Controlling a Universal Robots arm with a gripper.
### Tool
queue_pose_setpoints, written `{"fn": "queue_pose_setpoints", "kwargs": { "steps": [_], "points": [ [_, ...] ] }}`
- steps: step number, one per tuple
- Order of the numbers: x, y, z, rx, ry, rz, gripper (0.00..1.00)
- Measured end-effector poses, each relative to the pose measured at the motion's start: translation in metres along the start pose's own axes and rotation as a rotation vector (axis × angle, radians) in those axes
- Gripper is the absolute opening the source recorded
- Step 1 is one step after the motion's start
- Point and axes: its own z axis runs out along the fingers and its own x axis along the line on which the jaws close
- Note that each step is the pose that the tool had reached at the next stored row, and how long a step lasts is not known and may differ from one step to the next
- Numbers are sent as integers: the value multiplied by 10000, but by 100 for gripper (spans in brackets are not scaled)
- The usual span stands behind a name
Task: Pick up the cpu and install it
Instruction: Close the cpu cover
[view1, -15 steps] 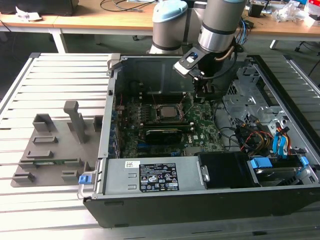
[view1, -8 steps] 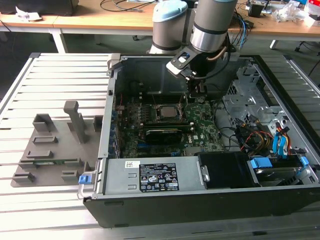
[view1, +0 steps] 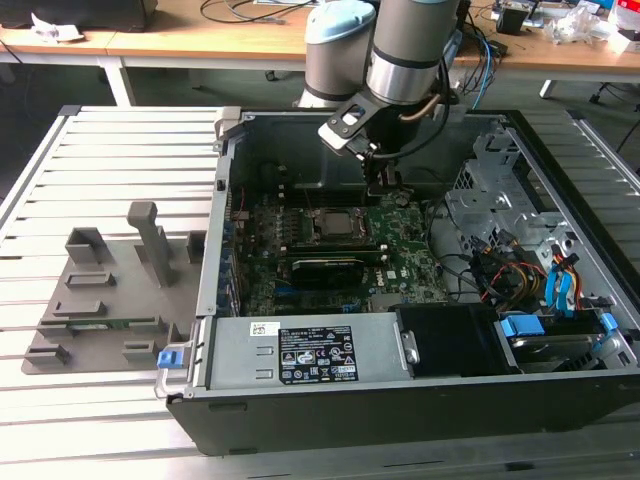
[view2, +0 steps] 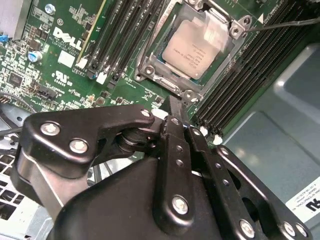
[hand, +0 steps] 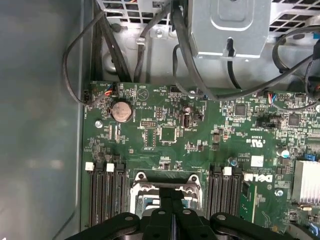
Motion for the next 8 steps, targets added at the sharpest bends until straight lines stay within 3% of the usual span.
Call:
{"fn": "queue_pose_setpoints", "kwargs": {
  "steps": [6, 8],
  "points": [
    [3, -54, 12, 0, 0, 1, 11],
    [6, -129, 26, 0, 0, 0, 11]
  ]
}}
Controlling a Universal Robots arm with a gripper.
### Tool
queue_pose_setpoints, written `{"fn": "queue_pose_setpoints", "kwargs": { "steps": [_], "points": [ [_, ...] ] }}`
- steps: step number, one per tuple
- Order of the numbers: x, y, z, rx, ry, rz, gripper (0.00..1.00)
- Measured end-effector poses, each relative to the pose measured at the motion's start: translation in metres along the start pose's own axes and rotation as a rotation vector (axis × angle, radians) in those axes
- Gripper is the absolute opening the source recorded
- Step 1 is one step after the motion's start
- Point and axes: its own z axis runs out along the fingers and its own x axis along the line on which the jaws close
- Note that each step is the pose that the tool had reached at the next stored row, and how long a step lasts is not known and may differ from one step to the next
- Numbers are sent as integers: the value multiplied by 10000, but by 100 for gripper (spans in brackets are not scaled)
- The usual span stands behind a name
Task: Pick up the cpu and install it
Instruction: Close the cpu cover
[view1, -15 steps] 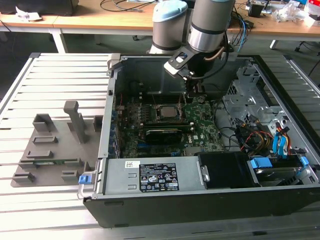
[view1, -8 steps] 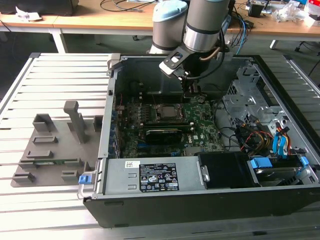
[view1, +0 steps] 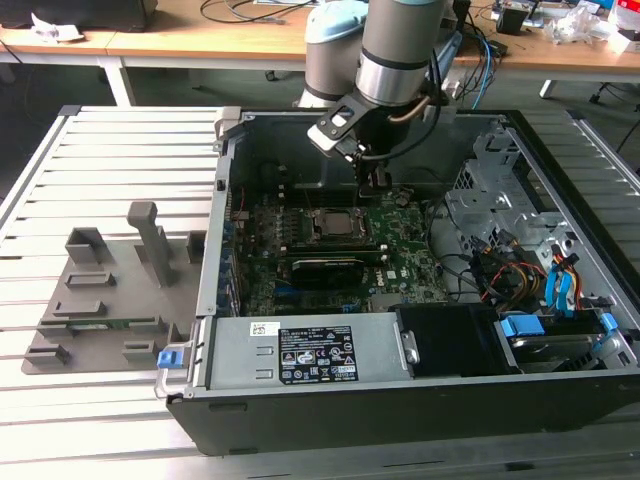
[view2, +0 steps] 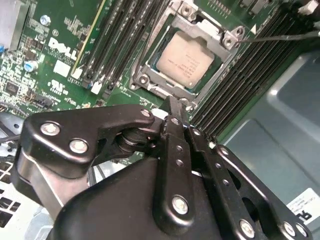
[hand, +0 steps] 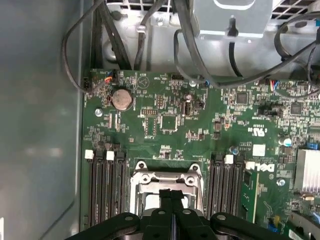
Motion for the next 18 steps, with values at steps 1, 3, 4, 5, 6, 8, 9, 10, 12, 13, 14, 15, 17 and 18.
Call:
{"fn": "queue_pose_setpoints", "kwargs": {
  "steps": [1, 3, 4, 5, 6, 8, 9, 10, 12, 13, 14, 15, 17, 18],
  "points": [
    [1, -32, 6, -1, 1, 1, 11],
    [4, -89, 28, 0, 0, 0, 11],
    [5, -112, 39, 0, 0, 1, 11],
    [7, -139, 52, 0, 0, 0, 11],
    [8, -160, 63, 0, 1, 0, 11],
    [11, -220, 103, -1, 1, 1, 11],
    [12, -256, 127, 0, 0, -1, 11],
    [14, -285, 164, 0, 0, 0, 11],
    [17, -337, 233, 0, 0, -1, 11],
    [18, -359, 253, -1, -1, -1, 11],
    [21, -419, 282, 0, 0, 1, 11],
    [24, -471, 327, 0, 1, 1, 11],
    [25, -483, 388, 0, 0, 1, 11],
    [25, -483, 401, 0, -1, -1, 11]
  ]
}}
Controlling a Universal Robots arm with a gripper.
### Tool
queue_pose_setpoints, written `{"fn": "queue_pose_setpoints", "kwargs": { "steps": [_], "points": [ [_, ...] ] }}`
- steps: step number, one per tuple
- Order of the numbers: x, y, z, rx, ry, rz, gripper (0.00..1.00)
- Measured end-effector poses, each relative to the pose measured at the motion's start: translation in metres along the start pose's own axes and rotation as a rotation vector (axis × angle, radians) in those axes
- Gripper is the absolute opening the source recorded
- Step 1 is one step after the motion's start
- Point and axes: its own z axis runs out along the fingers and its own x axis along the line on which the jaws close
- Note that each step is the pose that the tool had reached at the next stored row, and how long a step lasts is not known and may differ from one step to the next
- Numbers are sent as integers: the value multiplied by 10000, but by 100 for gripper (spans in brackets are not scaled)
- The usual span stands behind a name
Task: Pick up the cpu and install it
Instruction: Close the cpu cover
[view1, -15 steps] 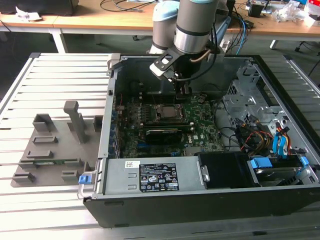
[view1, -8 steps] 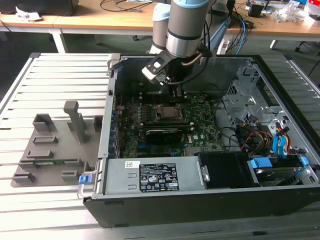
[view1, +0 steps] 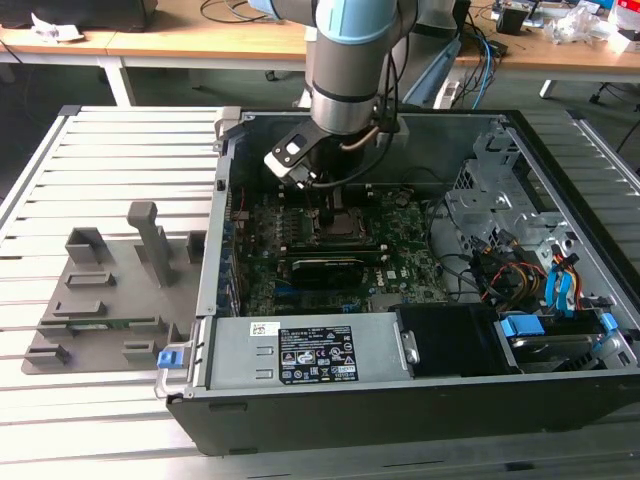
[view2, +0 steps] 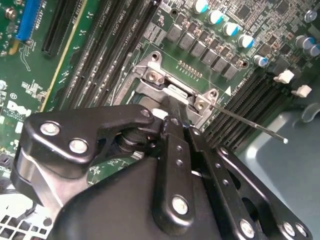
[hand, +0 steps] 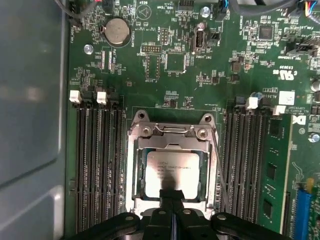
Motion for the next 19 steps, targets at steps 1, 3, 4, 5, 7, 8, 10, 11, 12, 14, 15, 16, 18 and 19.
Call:
{"fn": "queue_pose_setpoints", "kwargs": {
  "steps": [1, 3, 4, 5, 7, 8, 10, 11, 12, 14, 15, 16, 18, 19],
  "points": [
    [0, -1, 8, 0, 0, 0, 11],
    [1, 0, 22, -1, 2, 1, 11],
    [0, -1, 27, 2, -2, 2, 11],
    [0, 0, 28, 2, -2, 2, 11],
    [0, 2, 32, 2, -8, 3, 11],
    [-1, 13, 32, 3, -20, 3, 11],
    [-3, 87, 30, 1, -21, 1, 11],
    [-6, 137, 27, 1, -20, 3, 11],
    [-6, 166, 23, -1, -16, 2, 11],
    [-8, 193, -22, 0, -18, 2, 11],
    [-9, 195, -85, 1, -19, 4, 11],
    [-10, 192, -200, 1, -19, 3, 11],
    [-12, 185, -379, 1, -19, 3, 11],
    [-13, 182, -454, 1, -19, 3, 11]
  ]
}}
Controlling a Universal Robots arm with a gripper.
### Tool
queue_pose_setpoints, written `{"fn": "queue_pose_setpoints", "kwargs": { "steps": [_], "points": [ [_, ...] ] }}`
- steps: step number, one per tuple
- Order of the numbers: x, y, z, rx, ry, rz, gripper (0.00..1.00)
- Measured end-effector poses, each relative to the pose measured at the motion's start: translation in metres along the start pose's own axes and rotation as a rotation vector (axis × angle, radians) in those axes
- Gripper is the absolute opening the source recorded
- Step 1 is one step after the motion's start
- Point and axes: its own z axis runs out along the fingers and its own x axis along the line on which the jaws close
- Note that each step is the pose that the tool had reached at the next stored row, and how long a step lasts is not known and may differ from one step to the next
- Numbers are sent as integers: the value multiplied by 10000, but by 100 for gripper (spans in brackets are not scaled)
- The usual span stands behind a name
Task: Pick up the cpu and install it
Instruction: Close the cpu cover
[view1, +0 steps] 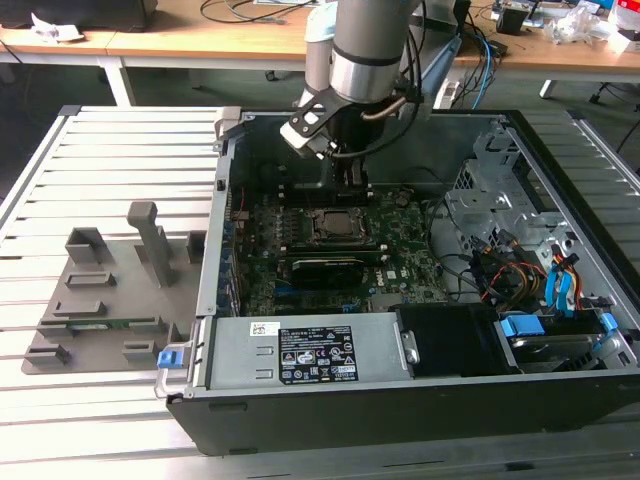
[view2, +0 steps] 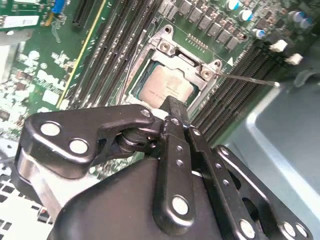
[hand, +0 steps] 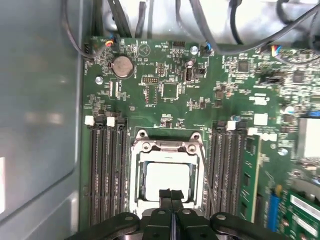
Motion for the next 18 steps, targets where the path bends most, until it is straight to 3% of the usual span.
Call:
{"fn": "queue_pose_setpoints", "kwargs": {
  "steps": [5, 18],
  "points": [
    [-2, -8, -203, 0, 0, -1, 11],
    [-2, -8, -214, 0, 1, 0, 11]
  ]
}}
